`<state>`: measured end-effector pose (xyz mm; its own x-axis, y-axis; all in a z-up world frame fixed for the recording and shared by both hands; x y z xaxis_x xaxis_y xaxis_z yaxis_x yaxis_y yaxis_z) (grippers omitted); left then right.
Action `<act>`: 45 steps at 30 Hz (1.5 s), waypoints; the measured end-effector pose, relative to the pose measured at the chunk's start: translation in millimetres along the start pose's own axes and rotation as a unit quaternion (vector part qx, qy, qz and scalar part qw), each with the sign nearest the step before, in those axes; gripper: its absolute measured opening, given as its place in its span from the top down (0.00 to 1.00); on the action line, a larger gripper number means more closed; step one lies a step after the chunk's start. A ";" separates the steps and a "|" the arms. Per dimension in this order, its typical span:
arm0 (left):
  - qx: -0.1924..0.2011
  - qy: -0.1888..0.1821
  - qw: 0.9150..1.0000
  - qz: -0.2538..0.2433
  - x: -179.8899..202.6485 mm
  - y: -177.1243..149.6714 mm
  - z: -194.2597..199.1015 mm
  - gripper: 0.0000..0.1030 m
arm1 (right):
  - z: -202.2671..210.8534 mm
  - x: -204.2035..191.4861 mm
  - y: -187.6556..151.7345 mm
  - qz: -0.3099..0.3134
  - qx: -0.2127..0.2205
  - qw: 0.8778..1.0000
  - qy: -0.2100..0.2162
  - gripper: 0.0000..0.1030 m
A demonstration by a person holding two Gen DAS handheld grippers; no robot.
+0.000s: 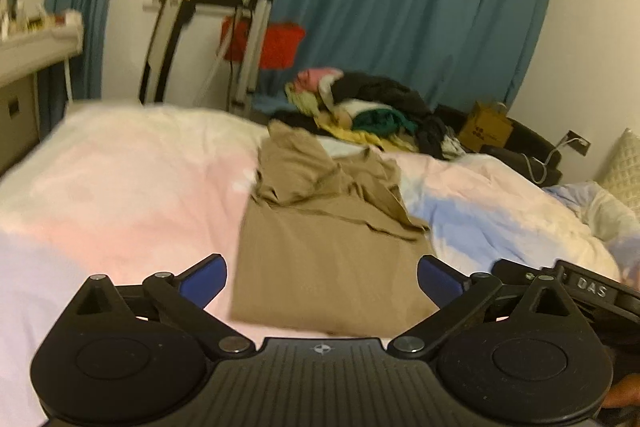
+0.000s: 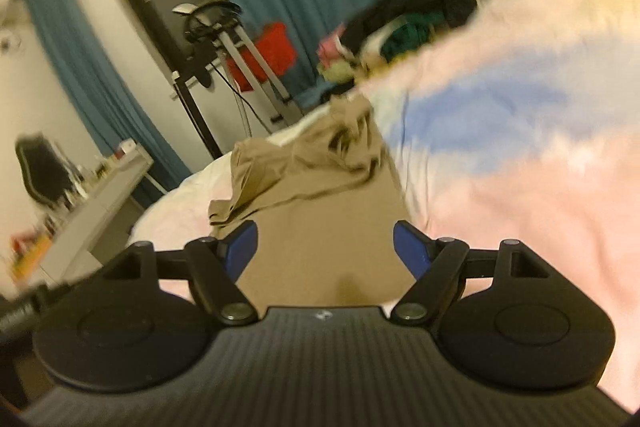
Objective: Fold clothes
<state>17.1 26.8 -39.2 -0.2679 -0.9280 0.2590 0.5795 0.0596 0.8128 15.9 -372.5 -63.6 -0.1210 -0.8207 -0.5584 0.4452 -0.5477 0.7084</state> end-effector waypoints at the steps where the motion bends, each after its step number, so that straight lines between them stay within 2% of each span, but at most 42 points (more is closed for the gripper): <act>1: -0.009 -0.004 1.000 0.007 -1.0 -1.7 -2.7 0.01 | -3.1 5.3 -1.3 -0.022 -0.009 1.000 0.008 0.25; 7: -0.070 -0.008 0.995 0.065 -16.1 -13.8 -27.5 0.01 | -27.9 33.1 -20.6 -0.133 -0.072 0.988 0.027 0.25; 10: -0.099 -0.021 0.989 0.105 -25.7 -19.7 -38.4 0.01 | -47.8 48.7 -34.9 -0.209 -0.118 0.969 0.059 0.24; 13: -0.110 -0.031 0.984 0.135 -31.4 -23.5 -44.9 0.01 | -66.6 58.9 -51.3 -0.273 -0.144 0.948 0.079 0.25; 16: -0.115 -0.041 0.980 0.158 -36.8 -26.9 -50.5 0.01 | -77.3 66.6 -58.9 -0.309 -0.137 0.937 0.084 0.26; 21: -0.131 -0.069 0.968 0.202 -41.7 -32.3 -64.3 0.02 | -84.2 80.0 -55.1 -0.356 -0.092 0.926 0.089 0.28; 22: -0.132 -0.075 0.966 0.208 -42.3 -33.1 -66.3 0.02 | -85.1 81.9 -54.2 -0.360 -0.085 0.925 0.088 0.29; 23: -0.133 -0.081 0.964 0.215 -42.8 -33.9 -68.2 0.02 | -86.4 82.7 -52.9 -0.359 -0.082 0.926 0.083 0.35; 25: -0.136 -0.098 0.959 0.228 -43.3 -34.4 -72.3 0.02 | -89.2 85.2 -50.7 -0.358 -0.080 0.928 0.068 0.48; 27: -0.139 -0.117 0.953 0.241 -42.4 -35.7 -75.3 0.02 | -91.2 88.4 -51.7 -0.365 -0.080 0.926 0.052 0.70; 30: -0.140 -0.144 0.949 0.245 -37.2 -36.7 -78.8 0.02 | -93.6 92.8 -51.5 -0.367 -0.075 0.925 0.054 0.85; 33: -0.150 -0.170 0.935 0.273 -34.0 -38.0 -93.0 0.02 | -87.3 87.1 -45.7 -0.351 -0.073 0.931 0.064 0.90; 37: -0.162 -0.204 0.914 0.311 -29.7 -39.5 -111.9 0.03 | -72.6 70.4 -28.9 -0.345 -0.055 0.930 0.111 0.91; 41: -0.174 -0.237 0.890 0.347 -25.5 -41.0 -130.9 0.06 | -61.9 55.5 -19.2 -0.336 -0.042 0.931 0.135 0.91; 43: -0.171 -0.234 0.887 0.360 -26.7 -42.7 -140.5 0.12 | -58.1 56.9 -16.4 -0.340 -0.034 0.930 0.140 0.92; 44: -0.162 -0.227 0.890 0.360 -28.5 -43.0 -142.2 0.15 | -56.9 57.8 -14.0 -0.340 -0.030 0.929 0.141 0.92; 45: -0.153 -0.208 0.899 0.353 -30.1 -42.5 -142.1 0.21 | -55.3 59.5 -11.8 -0.338 -0.028 0.930 0.141 0.92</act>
<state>109.9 -0.1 -155.7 0.0208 -0.4766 0.8789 0.8857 0.4166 0.2050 52.5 -405.9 -129.0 -0.1554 -0.2124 -0.9647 0.3981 -0.9073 0.1356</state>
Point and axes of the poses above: each gripper's, at about its wrist camera, not at the fingertips, and z roughly against the way its jaws point, x to its right, y to its top, the point moved 1 cm from there along -z, roughly the way its jaws point, and after that the axes turned 1 degree about z, right-handed, at the moved point
